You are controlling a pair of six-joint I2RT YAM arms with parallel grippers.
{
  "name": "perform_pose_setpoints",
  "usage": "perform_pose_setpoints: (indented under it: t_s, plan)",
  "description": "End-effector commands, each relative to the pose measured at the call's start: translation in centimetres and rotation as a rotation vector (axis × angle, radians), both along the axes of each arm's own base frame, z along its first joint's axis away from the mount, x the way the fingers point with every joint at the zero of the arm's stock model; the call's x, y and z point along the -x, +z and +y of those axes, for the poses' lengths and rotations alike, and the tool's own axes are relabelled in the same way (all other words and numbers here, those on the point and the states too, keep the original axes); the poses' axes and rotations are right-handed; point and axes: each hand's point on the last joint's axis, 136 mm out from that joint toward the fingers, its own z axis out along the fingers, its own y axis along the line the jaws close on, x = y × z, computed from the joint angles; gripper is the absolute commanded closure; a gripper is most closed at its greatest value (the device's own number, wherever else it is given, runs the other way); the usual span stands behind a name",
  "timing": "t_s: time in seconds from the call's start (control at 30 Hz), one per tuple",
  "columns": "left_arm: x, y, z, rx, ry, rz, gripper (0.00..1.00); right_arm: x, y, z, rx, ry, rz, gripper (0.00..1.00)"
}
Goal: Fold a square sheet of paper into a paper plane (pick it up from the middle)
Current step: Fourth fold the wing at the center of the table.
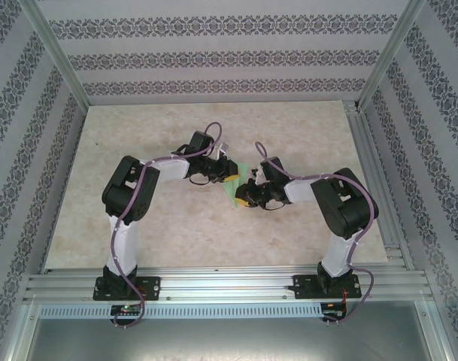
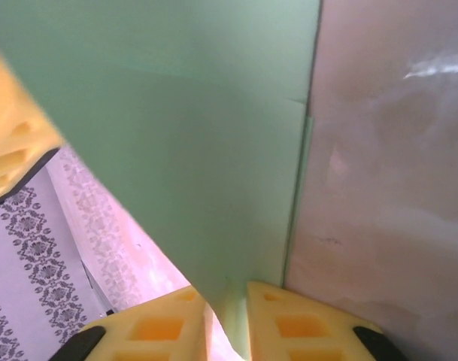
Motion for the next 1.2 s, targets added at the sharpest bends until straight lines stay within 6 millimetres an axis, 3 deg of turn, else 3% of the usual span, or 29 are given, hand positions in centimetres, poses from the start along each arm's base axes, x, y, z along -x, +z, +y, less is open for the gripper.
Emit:
perform_pose_setpoints:
  t_s: [0.0, 0.23, 0.4, 0.5, 0.7, 1.17]
  plan:
    - [-0.4, 0.5, -1.4, 0.039, -0.026, -0.027, 0.77, -1.2, 1.8, -0.3, -0.020, -0.031, -0.070, 0.76]
    - [-0.3, 0.3, -1.8, 0.041, -0.034, -0.019, 0.77, -1.2, 2.5, -1.2, 0.101, -0.017, -0.128, 0.74]
    - [-0.4, 0.2, -2.0, 0.044, -0.035, -0.017, 0.77, -0.3, 2.1, -2.8, 0.402, 0.062, -0.185, 0.69]
    - [-0.3, 0.3, -2.2, 0.052, -0.040, -0.014, 0.77, -0.1, 2.1, -2.4, 0.499, 0.112, -0.222, 0.65]
    - [-0.4, 0.1, -2.2, 0.051, -0.037, -0.010, 0.77, -0.9, 1.9, -1.1, 0.503, 0.086, -0.255, 0.63]
    - [-0.5, -0.4, -2.3, 0.046, -0.033, 0.005, 0.77, -0.7, 0.0, -0.3, 0.460, 0.076, -0.228, 0.74]
